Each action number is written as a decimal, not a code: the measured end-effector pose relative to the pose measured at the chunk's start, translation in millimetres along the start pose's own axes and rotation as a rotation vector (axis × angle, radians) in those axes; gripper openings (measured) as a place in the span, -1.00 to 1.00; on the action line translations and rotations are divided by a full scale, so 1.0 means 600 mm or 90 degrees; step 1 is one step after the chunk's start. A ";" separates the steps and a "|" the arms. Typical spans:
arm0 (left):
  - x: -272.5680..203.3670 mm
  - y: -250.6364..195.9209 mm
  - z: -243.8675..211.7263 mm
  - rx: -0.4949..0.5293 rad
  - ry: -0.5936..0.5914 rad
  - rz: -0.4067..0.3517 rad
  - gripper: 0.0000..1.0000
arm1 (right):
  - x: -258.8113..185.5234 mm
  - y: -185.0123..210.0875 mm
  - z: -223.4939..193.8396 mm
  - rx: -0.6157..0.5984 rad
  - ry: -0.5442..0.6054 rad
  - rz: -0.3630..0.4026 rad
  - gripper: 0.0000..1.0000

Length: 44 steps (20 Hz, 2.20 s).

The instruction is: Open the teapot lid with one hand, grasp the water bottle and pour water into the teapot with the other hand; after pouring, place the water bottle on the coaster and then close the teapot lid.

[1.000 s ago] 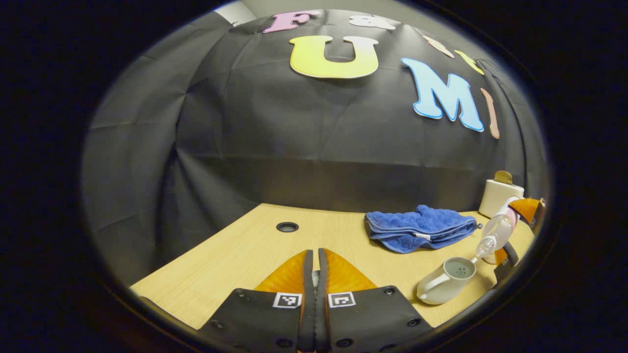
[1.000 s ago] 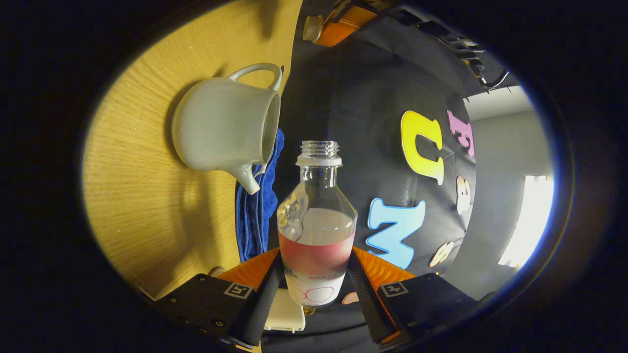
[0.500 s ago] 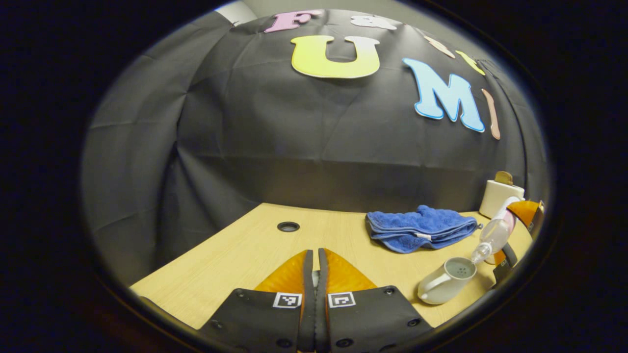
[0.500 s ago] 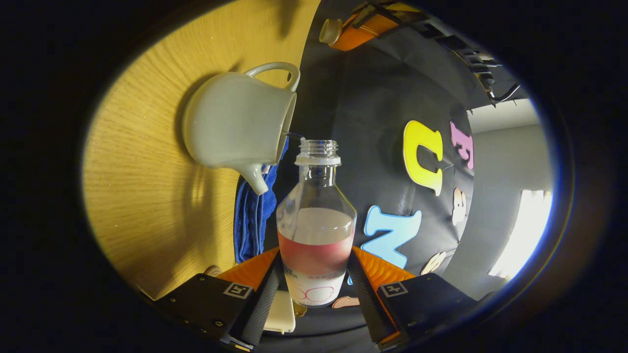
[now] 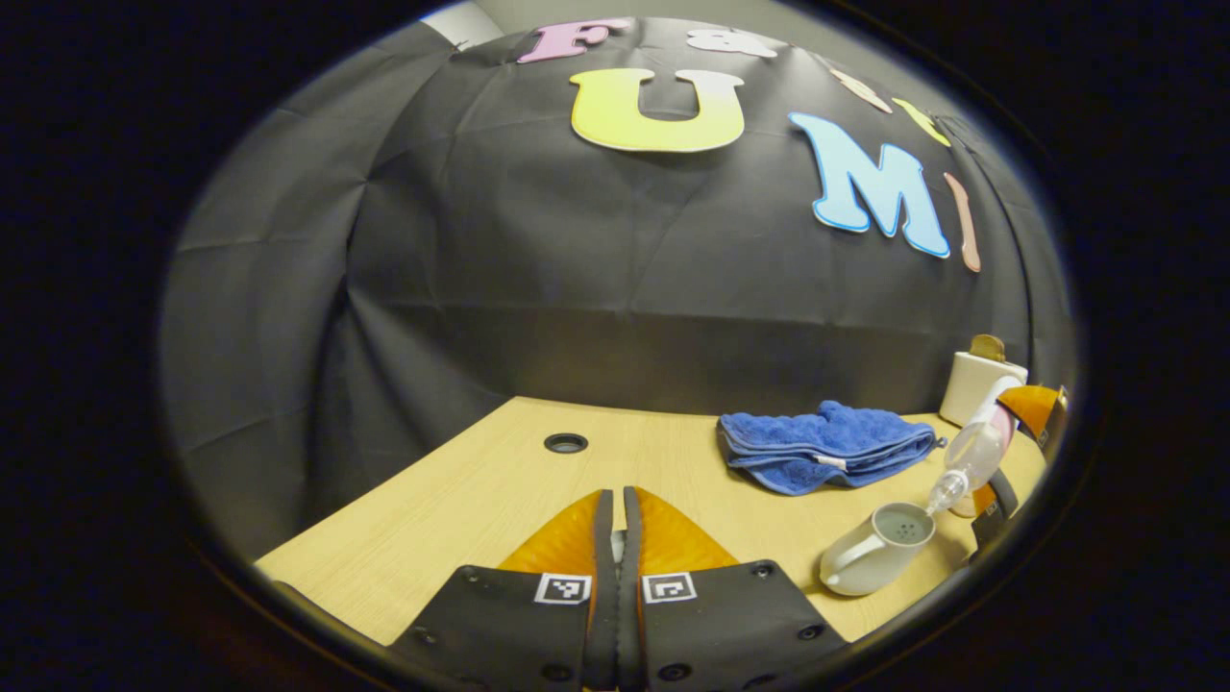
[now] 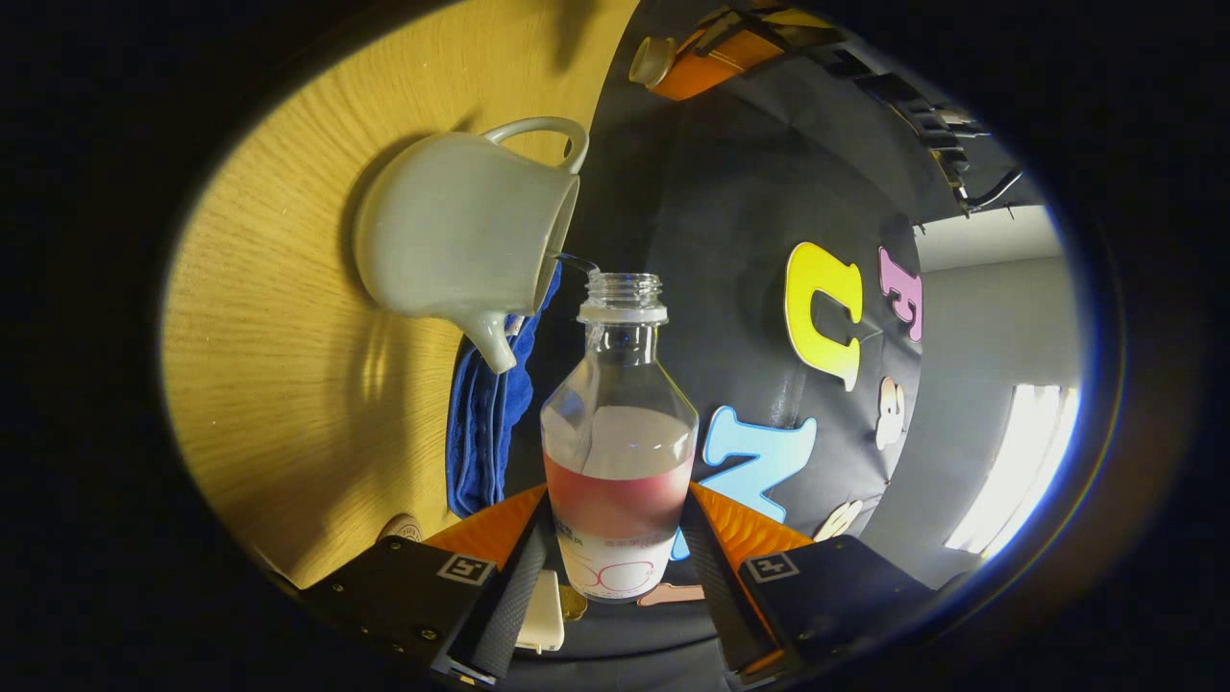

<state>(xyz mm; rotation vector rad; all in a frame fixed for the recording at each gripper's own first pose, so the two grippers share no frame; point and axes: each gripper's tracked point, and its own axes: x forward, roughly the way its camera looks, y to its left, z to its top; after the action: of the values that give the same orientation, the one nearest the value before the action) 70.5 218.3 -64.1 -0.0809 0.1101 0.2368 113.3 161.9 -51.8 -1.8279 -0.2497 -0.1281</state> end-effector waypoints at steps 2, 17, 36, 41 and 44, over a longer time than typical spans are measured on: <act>0.001 -0.001 0.000 -0.001 0.001 -0.001 -0.87 | 0.001 -0.003 0.000 0.000 0.000 -0.001 0.56; 0.000 0.000 0.000 -0.006 0.006 -0.007 -0.87 | 0.011 -0.034 0.011 -0.032 -0.033 -0.040 0.56; 0.002 -0.002 -0.011 -0.006 0.019 -0.018 -0.89 | 0.037 -0.060 -0.015 -0.097 -0.047 -0.062 0.56; 0.003 -0.001 -0.012 -0.005 0.023 -0.020 -0.89 | 0.039 -0.060 -0.014 -0.109 -0.055 -0.064 0.55; 0.003 -0.003 -0.013 -0.005 0.024 -0.021 -0.88 | 0.038 -0.062 -0.010 -0.125 -0.067 -0.067 0.56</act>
<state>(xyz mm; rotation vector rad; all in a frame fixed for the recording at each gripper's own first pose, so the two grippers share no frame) 71.8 216.4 -72.1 -0.0952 0.1449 0.2030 126.9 167.9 -10.4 -2.0190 -0.4199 -0.1345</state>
